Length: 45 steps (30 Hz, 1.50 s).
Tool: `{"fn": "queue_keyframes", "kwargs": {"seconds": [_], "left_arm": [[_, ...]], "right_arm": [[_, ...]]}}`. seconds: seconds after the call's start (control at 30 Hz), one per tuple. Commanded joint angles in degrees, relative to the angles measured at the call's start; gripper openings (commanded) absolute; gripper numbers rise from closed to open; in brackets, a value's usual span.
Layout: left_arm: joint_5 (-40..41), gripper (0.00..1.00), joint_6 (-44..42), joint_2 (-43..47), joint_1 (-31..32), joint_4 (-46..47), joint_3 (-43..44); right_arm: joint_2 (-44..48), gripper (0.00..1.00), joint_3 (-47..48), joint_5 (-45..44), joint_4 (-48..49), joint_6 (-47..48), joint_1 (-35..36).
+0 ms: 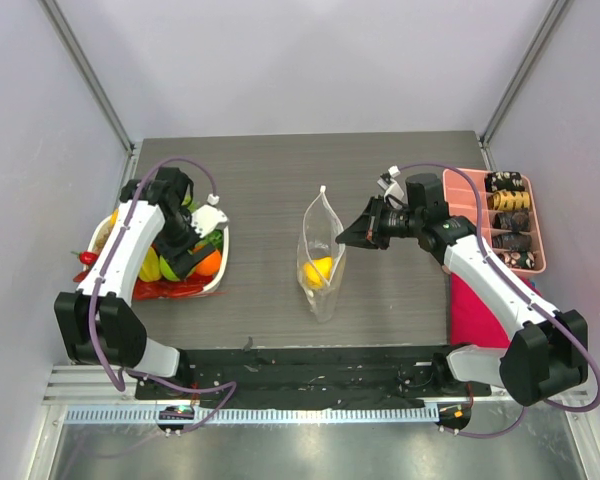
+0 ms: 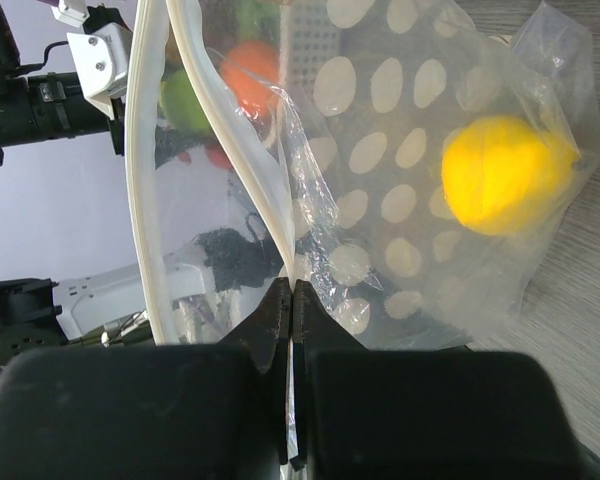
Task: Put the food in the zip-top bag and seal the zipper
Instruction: Pick up the fake fruit from the bin, then place the fake fruit in the zipper food storage bag.
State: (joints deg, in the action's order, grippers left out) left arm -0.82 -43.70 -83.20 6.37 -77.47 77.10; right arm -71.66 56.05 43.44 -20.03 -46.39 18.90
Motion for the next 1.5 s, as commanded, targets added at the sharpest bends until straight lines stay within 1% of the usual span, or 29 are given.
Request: {"fn": "queue_keyframes", "kwargs": {"seconds": [0.0, 0.1, 0.2, 0.3, 0.33, 0.4, 0.43, 0.47, 0.5, 0.53, 0.57, 0.6, 0.63, 0.67, 0.7, 0.77, 0.8, 0.9, 1.03, 1.13, 1.27, 1.4, 1.47], "left_arm": [[-0.3, 0.74, 0.4, 1.3, 0.2, -2.2, 2.9], [-1.2, 0.64, 0.5, 2.7, 0.2, -4.6, 4.7], [-1.4, 0.59, 0.9, 3.5, 0.2, -6.8, 6.7], [-4.4, 0.58, 3.3, 3.1, 0.9, -10.5, 13.8], [-6.7, 0.58, 4.1, 2.8, 2.7, -11.1, 18.7], [-9.1, 0.58, 6.3, 1.7, 5.7, -12.0, 23.5], [-11.8, 0.58, 9.3, 0.4, 7.5, -11.8, 28.1], [-13.6, 0.58, 10.7, -0.4, 11.8, -11.0, 30.5], [-14.6, 0.58, 12.5, -1.2, 14.0, -10.3, 34.2], [-15.7, 0.58, 16.1, -2.7, 16.3, -8.9, 35.6], [-18.3, 0.58, 17.2, -3.3, 21.3, -7.5, 36.9], [-19.1, 0.58, 18.7, -3.7, 23.3, -3.4, 37.7], [-20.0, 0.59, 21.1, -4.4, 25.7, -1.2, 37.7], [-20.6, 0.59, 21.8, -5.0, 29.7, 0.5, 37.7], [-21.1, 0.59, 22.3, -5.6, 32.0, 3.6, 37.9], [-21.1, 0.59, 24.3, -7.8, 35.4, 6.0, 38.5], [-21.5, 0.59, 25.0, -8.4, 38.2, 8.1, 39.0], [-22.0, 0.59, 27.9, -10.3, 41.6, 12.9, 39.0], [-20.2, 0.57, 28.9, -12.5, 44.2, 14.7, 39.4], [-19.9, 0.57, 30.1, -12.9, 44.4, 15.3, 38.7], [-19.7, 0.57, 31.0, -11.4, 44.4, 19.4, 38.6], [-19.5, 0.57, 30.7, -11.9, 44.4, 19.3, 38.5], [-18.4, 0.57, 29.1, -12.9, 44.4, 16.1, 37.6]], "right_arm": [[0.3, 0.01, 2.6, 0.2, 0.1, 1.7, -0.2], [0.2, 0.01, 2.3, 0.2, -0.1, 1.7, -0.2], [-0.1, 0.01, 2.1, 0.1, -0.1, 1.7, -0.1], [-0.3, 0.01, 2.3, -0.1, -0.3, 1.9, -0.1], [-0.4, 0.01, 2.3, -0.1, -0.3, 2.0, -0.1], [-0.6, 0.01, 2.2, -0.1, -0.4, 2.0, -0.2], [-0.7, 0.01, 2.2, -0.2, -0.3, 2.1, -0.1], [-0.9, 0.01, 2.2, -0.3, -0.4, 2.1, -0.1], [-0.9, 0.01, 2.2, -0.4, -0.3, 2.1, -0.1], [-0.9, 0.01, 2.2, -0.4, -0.3, 2.2, -0.1], [-0.9, 0.01, 2.4, -0.5, -0.4, 2.2, 0.0], [-0.9, 0.01, 2.4, -0.5, -0.3, 2.2, -0.2], [-0.9, 0.01, 2.6, -0.5, -0.3, 2.3, -0.1], [-0.9, 0.01, 2.7, -0.6, -0.3, 2.3, 0.0], [-0.9, 0.01, 2.9, -0.6, -0.4, 2.4, 0.0], [-0.9, 0.01, 3.5, -0.6, -0.5, 2.6, 0.0], [-0.9, 0.01, 3.7, -0.6, -0.7, 2.6, -0.1], [-0.7, 0.01, 4.1, -0.6, -0.9, 2.8, 0.0], [-0.5, 0.01, 4.2, -0.5, -0.9, 2.9, 0.0], [-0.1, 0.01, 3.9, -0.4, -1.0, 2.9, 0.0], [0.0, 0.01, 3.3, -0.3, -0.4, 2.6, 0.1], [0.0, 0.01, 3.3, -0.4, -0.3, 2.4, 0.1], [0.2, 0.01, 3.4, -0.4, -0.4, 2.4, 0.0]]}}
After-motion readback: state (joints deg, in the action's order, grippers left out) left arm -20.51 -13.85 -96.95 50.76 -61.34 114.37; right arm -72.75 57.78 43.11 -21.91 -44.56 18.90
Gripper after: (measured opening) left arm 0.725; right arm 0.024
